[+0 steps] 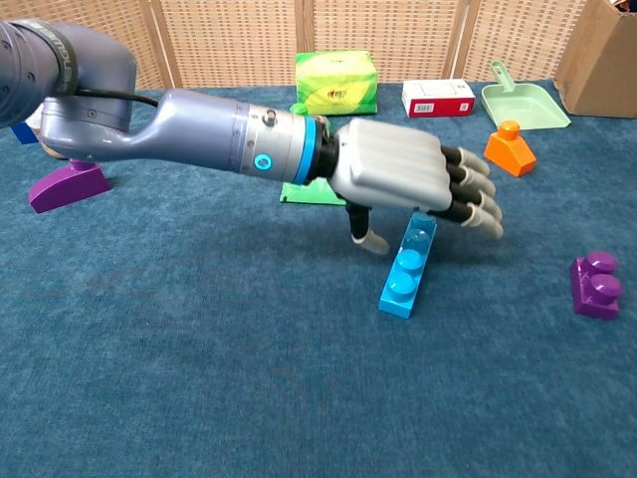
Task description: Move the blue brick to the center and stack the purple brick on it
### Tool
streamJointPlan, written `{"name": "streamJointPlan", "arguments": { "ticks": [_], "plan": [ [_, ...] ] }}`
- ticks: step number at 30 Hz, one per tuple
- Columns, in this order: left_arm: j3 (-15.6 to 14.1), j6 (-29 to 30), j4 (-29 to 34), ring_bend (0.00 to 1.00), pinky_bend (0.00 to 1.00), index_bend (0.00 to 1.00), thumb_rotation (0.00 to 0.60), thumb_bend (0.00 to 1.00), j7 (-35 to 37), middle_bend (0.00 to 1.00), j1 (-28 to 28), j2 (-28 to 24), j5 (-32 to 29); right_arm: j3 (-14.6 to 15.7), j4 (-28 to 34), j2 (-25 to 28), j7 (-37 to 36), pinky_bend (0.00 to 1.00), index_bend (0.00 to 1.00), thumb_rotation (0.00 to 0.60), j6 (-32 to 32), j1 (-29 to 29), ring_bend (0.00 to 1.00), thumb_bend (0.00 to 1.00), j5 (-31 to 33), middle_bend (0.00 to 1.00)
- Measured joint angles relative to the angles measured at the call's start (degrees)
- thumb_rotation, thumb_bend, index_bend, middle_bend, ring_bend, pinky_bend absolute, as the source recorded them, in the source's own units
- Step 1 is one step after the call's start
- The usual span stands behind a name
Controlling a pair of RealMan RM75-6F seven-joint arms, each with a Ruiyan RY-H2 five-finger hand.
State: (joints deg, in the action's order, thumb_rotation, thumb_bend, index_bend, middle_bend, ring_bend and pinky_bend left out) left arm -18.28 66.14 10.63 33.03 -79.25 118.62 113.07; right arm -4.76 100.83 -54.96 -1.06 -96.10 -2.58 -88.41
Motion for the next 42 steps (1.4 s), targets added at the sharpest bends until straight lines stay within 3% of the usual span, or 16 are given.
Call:
{"name": "streamJointPlan", "arguments": {
  "ticks": [10,17,22,26,33,38,42],
  "plan": [
    [2.7,4.6,3.0,0.0,0.0,0.03,0.6,0.34,-0.8,0.0,1.2,-5.0,-3.3,-1.1,-0.5,1.5,-2.8,0.16,0.08,0.6,3.3,2.2,0.0,0.27,0.6,0.05],
    [3.9,10.3,11.1,0.0,0.0,0.07,0.6,0.34,-3.0,0.0,4.0,-14.4,-4.9,-2.3,-1.6,2.9,-4.7,0.16,0.1,0.6,9.8,6.9,0.0,0.25,0.6,0.06],
    [4.3,11.2,25.6,0.0,0.0,0.09,0.6,0.34,-8.0,0.0,6.6,-23.2,-6.4,-2.9,-2.7,3.2,-5.7,0.16,0.14,0.6,15.4,11.2,0.0,0.24,0.4,0.07],
    [4.3,10.9,41.2,0.0,0.0,0.09,0.6,0.34,-14.2,0.0,9.2,-32.3,-8.3,-3.3,-4.1,2.7,-6.7,0.16,0.16,0.6,20.1,14.9,0.01,0.24,0.1,0.08],
    [3.7,12.3,69.0,0.0,0.0,0.11,0.6,0.34,-29.4,0.0,18.5,-52.0,-12.3,-3.5,-7.9,0.5,-8.7,0.16,0.19,0.6,26.6,20.9,0.01,0.23,-1.8,0.09],
    [3.1,15.9,76.8,0.0,0.0,0.12,0.6,0.34,-37.1,0.0,28.1,-59.6,-14.2,-3.1,-9.8,-0.8,-10.5,0.16,0.19,0.6,29.2,23.8,0.01,0.21,-3.1,0.09],
    [3.2,19.4,78.8,0.0,0.0,0.12,0.6,0.34,-38.3,0.01,33.2,-61.1,-14.9,-2.7,-10.6,-1.5,-11.2,0.16,0.19,0.6,29.8,24.9,0.01,0.2,-3.7,0.09]
  ]
}}
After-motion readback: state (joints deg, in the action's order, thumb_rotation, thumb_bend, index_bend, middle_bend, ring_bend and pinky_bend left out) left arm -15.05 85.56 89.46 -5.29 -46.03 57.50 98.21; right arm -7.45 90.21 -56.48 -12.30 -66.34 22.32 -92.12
